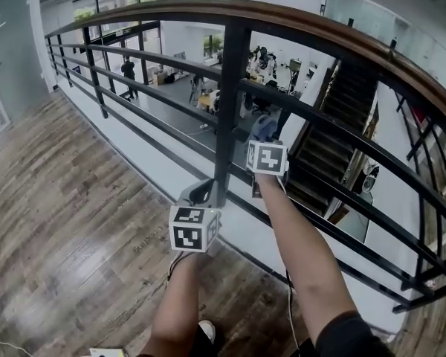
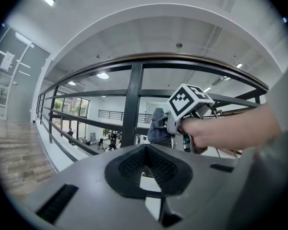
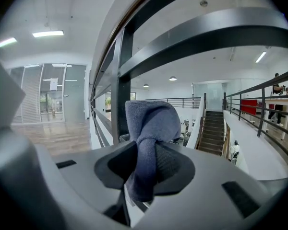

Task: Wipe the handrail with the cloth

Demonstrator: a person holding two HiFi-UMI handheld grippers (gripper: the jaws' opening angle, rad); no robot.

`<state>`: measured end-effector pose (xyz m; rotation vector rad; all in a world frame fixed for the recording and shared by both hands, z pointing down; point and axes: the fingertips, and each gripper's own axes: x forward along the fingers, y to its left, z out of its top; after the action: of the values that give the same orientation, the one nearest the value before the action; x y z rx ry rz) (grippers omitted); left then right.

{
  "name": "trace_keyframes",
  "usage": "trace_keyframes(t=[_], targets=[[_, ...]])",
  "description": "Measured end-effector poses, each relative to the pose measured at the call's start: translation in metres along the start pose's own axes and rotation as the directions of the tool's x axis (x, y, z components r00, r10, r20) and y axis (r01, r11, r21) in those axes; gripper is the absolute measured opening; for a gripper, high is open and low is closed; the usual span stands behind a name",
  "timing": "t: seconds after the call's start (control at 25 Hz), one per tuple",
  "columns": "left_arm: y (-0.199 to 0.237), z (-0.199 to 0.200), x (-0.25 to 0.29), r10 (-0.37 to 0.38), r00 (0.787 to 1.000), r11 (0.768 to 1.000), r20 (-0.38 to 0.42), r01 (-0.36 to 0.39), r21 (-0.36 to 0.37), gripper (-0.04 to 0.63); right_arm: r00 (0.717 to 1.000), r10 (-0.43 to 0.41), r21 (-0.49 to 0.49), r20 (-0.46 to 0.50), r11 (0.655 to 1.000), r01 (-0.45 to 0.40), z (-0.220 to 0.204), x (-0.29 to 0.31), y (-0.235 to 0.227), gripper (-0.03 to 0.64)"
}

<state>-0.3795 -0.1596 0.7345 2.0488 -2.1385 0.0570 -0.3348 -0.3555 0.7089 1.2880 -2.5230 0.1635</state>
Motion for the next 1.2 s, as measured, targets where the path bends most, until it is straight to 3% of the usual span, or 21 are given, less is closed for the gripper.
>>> trace_keyframes(t=[0.36, 0.8, 1.2], targets=[[-0.026, -0.006, 0.005, -0.014, 1.000, 0.999, 0.010, 0.014, 0.029, -0.002, 0.997, -0.079, 0.049, 0.001, 0.996, 0.079, -0.016, -0.045, -0.066, 0.100], [-0.107, -0.014, 0.016, -0.118, 0.993, 0.991, 0.011, 0.117, 0.063, -0.002, 0.990, -0.135, 0.052, 0.033, 0.990, 0.133, -0.050, -0.132, -0.151, 0.098], [-0.192, -0.041, 0.033, -0.236, 0.971, 0.969, -0.027, 0.238, 0.067, -0.002, 0.978, -0.192, 0.111, 0.084, 0.977, 0.183, -0.080, -0.206, -0.225, 0.098]])
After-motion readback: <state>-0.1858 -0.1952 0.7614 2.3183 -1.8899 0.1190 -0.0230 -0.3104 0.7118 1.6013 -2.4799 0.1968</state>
